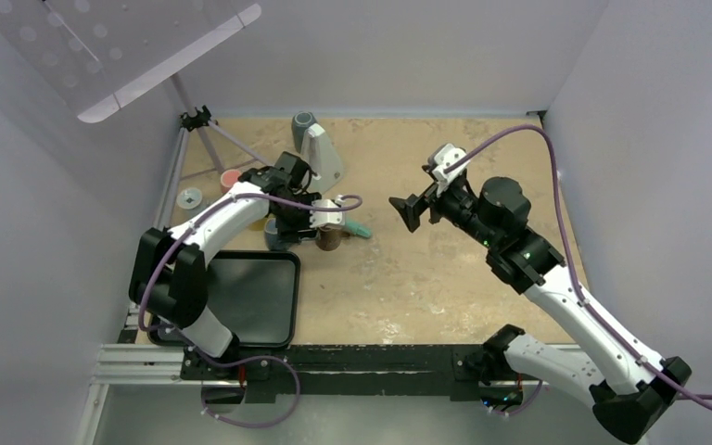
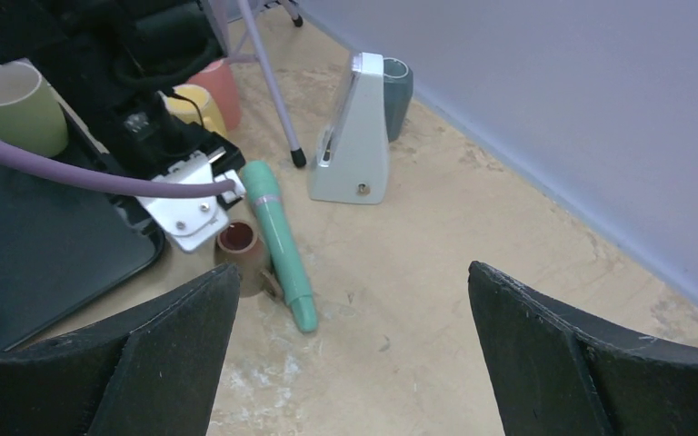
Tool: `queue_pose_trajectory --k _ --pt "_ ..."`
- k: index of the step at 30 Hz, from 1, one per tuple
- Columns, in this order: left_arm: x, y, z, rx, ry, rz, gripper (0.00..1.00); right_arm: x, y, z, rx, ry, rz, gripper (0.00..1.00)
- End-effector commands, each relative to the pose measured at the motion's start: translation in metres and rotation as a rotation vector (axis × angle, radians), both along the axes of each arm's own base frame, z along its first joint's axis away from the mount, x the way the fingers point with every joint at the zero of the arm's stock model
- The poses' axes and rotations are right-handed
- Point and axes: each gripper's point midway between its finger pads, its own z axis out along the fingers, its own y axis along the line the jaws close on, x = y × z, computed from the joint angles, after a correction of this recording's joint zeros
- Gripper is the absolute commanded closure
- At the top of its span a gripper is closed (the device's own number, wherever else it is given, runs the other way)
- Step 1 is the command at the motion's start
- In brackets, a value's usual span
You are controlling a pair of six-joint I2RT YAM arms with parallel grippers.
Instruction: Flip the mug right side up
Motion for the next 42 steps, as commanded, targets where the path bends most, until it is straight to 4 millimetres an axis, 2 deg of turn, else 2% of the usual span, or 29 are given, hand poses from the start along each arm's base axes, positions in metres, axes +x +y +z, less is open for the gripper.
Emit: queue_pose_trajectory --k 1,3,7,9,11,15,17,18,21,22,24,27,31,33,35,38,40,42 --pt "0.027 -0.004 -0.015 0.032 -0.089 -0.058 0.36 -0.012 -0.004 0.021 0.103 -0.034 0.004 0.01" --pt "0.021 0.002 -0.028 0.070 -0.049 -0.076 0.36 -0.015 -0.007 0.022 0.114 -0.036 -0.001 0.01" --pt "0.005 0.012 -0.040 0.093 -0.004 -0.103 0.38 -0.018 -0.014 0.026 0.119 -0.043 -0.022 0.01" --pt "0.004 0.015 -0.046 0.116 0.005 -0.111 0.42 -0.019 -0.016 0.029 0.118 -0.054 -0.024 0.01" --pt "0.008 0.018 -0.051 0.138 0.004 -0.095 0.56 -0.019 -0.015 0.030 0.112 -0.054 -0.021 0.01" --pt "0.014 0.022 -0.049 0.132 -0.018 -0.048 0.99 -0.017 -0.014 0.032 0.108 -0.048 -0.024 0.01" --pt "0.014 0.024 -0.039 0.126 -0.025 -0.019 1.00 -0.017 -0.014 0.034 0.110 -0.046 -0.025 0.01" --pt "0.014 0.026 -0.030 0.117 -0.025 0.011 1.00 -0.016 -0.013 0.033 0.111 -0.041 -0.025 0.01" --pt "0.021 0.026 0.018 0.023 -0.045 0.144 1.00 -0.014 -0.004 0.032 0.123 0.000 0.001 0.01" --pt "0.022 0.026 0.036 -0.026 -0.040 0.206 1.00 -0.014 0.001 0.032 0.128 0.016 0.024 0.01" --pt "0.028 0.021 0.085 -0.168 -0.041 0.345 1.00 -0.020 0.020 0.035 0.162 0.066 0.112 0.01" --pt "0.025 0.007 0.155 -0.475 0.040 0.553 1.00 -0.025 0.048 0.044 0.251 0.126 0.239 0.01" --pt "0.006 -0.024 0.237 -0.773 0.094 0.584 1.00 -0.024 0.073 0.060 0.391 0.193 0.335 0.01" --pt "-0.006 -0.040 0.270 -0.902 0.167 0.573 1.00 -0.023 0.087 0.067 0.448 0.251 0.389 0.01" --pt "-0.015 -0.053 0.296 -1.003 0.242 0.575 1.00 -0.023 0.098 0.072 0.488 0.297 0.444 0.02" --pt "-0.015 -0.062 0.325 -1.112 0.283 0.588 1.00 -0.025 0.107 0.081 0.577 0.330 0.499 0.04" --pt "-0.014 -0.068 0.340 -1.157 0.301 0.577 1.00 -0.024 0.111 0.083 0.617 0.351 0.516 0.05" --pt "-0.012 -0.075 0.346 -1.176 0.320 0.570 1.00 -0.020 0.115 0.081 0.614 0.359 0.522 0.07"
